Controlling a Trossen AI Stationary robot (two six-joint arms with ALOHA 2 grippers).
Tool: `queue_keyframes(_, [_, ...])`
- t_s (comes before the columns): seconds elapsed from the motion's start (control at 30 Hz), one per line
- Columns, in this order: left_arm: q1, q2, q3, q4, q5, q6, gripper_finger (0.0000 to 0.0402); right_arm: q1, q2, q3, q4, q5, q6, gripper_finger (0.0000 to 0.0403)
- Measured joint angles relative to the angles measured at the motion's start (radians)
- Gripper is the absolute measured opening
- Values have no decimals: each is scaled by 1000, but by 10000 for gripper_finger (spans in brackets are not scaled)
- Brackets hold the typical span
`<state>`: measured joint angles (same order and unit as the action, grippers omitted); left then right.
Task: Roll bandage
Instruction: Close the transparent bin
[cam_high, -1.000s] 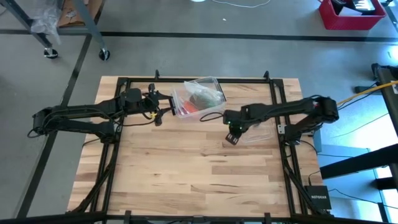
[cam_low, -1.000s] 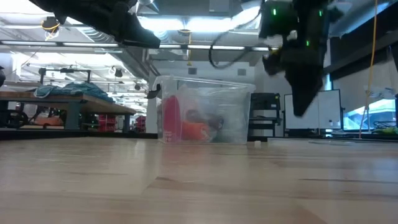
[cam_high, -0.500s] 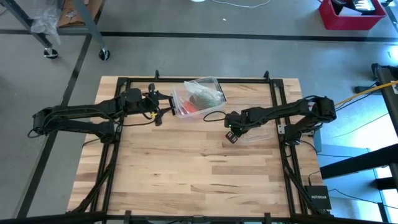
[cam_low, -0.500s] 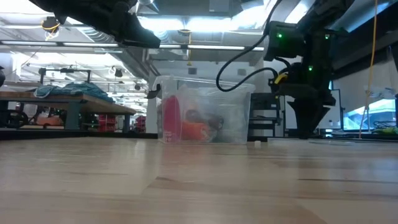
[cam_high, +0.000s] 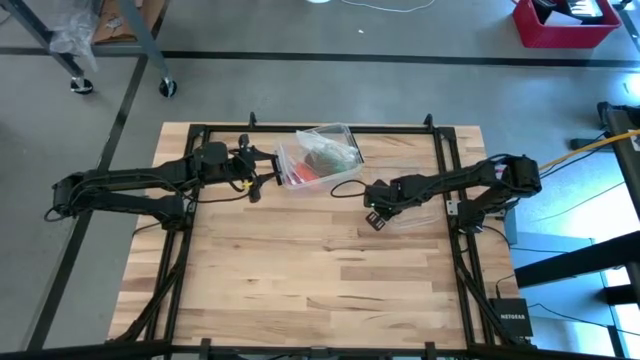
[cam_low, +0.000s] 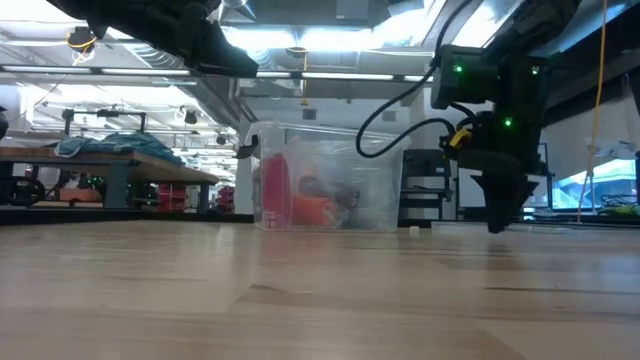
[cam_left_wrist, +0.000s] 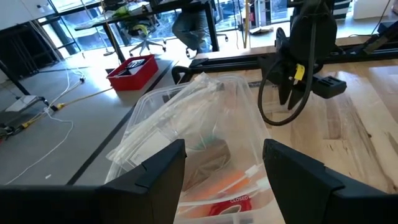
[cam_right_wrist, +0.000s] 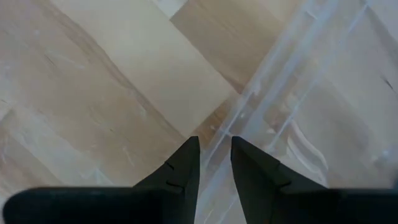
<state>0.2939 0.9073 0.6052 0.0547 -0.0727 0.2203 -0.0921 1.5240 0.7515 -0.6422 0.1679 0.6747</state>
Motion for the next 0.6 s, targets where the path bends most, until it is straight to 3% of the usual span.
queue_keyframes(0.3, [0, 0, 0, 0, 0, -1, 208, 0, 5, -6, 7, -3, -21, 91])
queue_keyframes(0.6, [0, 0, 0, -13, 0, 16, 208, 0, 75, -4, 0, 30, -97, 55])
